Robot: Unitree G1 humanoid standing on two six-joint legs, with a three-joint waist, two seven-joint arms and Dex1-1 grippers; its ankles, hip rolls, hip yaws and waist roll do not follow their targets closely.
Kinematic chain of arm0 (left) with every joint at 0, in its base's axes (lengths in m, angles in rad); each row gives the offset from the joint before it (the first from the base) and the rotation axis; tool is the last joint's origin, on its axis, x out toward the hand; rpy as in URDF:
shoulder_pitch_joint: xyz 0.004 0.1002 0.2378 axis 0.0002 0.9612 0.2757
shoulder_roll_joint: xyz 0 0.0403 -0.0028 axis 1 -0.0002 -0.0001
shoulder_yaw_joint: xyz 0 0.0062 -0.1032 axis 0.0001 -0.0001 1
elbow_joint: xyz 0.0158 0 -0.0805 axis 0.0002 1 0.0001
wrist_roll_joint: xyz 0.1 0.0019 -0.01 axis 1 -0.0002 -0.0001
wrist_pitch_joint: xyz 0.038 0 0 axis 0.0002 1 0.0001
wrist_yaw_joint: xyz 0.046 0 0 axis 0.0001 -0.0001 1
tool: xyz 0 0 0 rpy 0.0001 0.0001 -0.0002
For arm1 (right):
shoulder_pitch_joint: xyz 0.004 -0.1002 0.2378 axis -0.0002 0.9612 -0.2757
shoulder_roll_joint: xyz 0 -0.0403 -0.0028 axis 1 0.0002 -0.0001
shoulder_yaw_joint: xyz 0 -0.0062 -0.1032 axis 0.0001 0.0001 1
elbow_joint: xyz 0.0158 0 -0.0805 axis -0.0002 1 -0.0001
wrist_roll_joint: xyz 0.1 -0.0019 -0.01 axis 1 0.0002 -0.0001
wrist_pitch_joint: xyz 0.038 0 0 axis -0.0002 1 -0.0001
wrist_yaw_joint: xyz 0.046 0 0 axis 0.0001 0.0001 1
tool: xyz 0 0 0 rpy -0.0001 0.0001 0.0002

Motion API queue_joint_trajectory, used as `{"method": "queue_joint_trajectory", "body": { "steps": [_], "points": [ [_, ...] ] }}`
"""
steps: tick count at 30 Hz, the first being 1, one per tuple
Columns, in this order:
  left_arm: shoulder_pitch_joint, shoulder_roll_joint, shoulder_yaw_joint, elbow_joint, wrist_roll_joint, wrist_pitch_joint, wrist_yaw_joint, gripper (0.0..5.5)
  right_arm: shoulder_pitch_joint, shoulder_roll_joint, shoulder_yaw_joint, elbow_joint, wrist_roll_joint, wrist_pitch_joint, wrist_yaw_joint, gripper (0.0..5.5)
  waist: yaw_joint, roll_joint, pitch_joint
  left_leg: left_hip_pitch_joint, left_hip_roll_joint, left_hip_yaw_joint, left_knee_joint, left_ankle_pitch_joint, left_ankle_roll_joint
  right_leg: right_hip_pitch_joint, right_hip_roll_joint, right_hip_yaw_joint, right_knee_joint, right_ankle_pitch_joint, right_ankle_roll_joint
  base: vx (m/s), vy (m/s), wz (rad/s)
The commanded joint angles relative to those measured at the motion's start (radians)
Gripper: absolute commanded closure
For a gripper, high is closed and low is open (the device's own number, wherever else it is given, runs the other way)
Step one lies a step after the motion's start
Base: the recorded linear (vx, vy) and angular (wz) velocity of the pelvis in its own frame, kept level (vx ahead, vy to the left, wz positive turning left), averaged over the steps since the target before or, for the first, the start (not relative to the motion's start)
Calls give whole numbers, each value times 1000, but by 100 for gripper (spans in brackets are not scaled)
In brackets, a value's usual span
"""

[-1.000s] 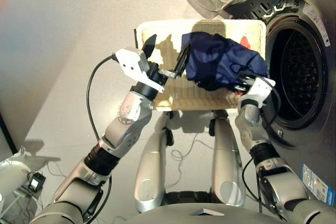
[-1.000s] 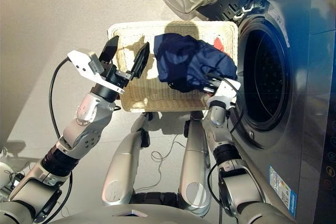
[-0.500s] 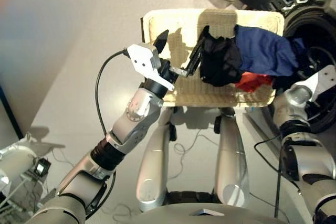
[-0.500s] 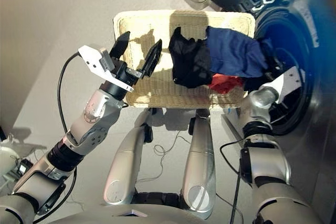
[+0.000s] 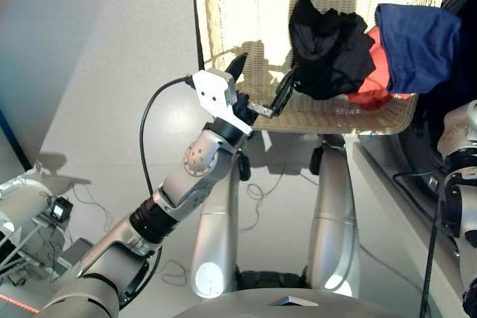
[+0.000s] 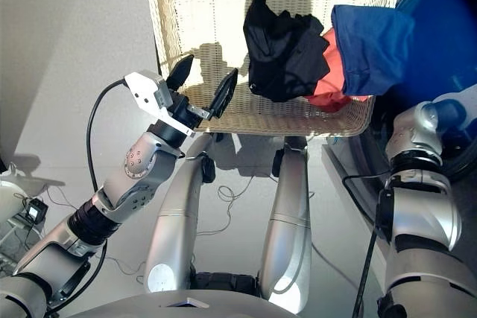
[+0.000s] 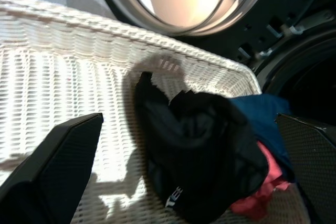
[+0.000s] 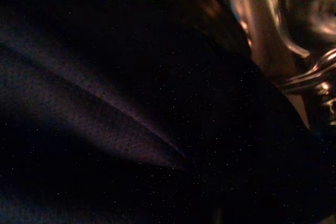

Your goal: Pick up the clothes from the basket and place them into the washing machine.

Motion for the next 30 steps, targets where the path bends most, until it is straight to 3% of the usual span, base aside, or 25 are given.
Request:
{"method": "queue_joint_trajectory", "body": {
  "steps": [1, 9, 18, 23, 24, 25, 30],
  "points": [
    [15, 7, 38, -84, -4, -42, 13, 0, -43, -194, -22, 47, 155, -88, -56, 550, -21, 47, -11, -21, 6, -16, 165, -156, -29, 46, 33, 13, -31, -24, 33, 0, 0, 0],
    [39, 64, 79, -120, -35, -39, 28, 0, -101, -310, -79, 173, 420, -136, -40, 550, -37, 37, -11, -27, 8, -14, 178, -169, -31, 36, 39, 22, -21, -27, 30, 0, 0, 0],
    [60, 113, 102, -165, -62, -36, 33, 0, -142, -332, -115, 123, 493, -226, -95, 550, -49, 30, -11, -33, 7, -7, 192, -178, -25, 28, 44, 34, -11, -26, 29, 0, 0, 0],
    [57, 124, 95, -176, -60, -32, 31, 0, -149, -318, -53, 124, 430, -164, -85, 550, -40, 31, -11, -33, 10, -3, 194, -177, -19, 27, 42, 37, -8, -26, 28, 0, 0, 0],
    [53, 122, 92, -173, -60, -32, 31, 0, -143, -309, -36, 131, 411, -139, -71, 315, -39, 31, -11, -34, 10, -4, 194, -177, -18, 27, 41, 37, -8, -25, 28, 0, 0, 0],
    [48, 119, 89, -169, -59, -32, 29, 0, -137, -300, -27, 142, 403, -123, -54, 0, -39, 32, -11, -36, 10, -3, 195, -177, -17, 26, 40, 37, -8, -24, 28, 0, 0, 0],
    [28, 93, 77, -137, -60, -39, 30, 0, -98, -240, 33, 153, 346, -57, 28, 0, -38, 25, -11, -34, 10, 0, 187, -172, -15, 30, 39, 35, -17, -18, 27, 0, 0, 0]
  ]
}}
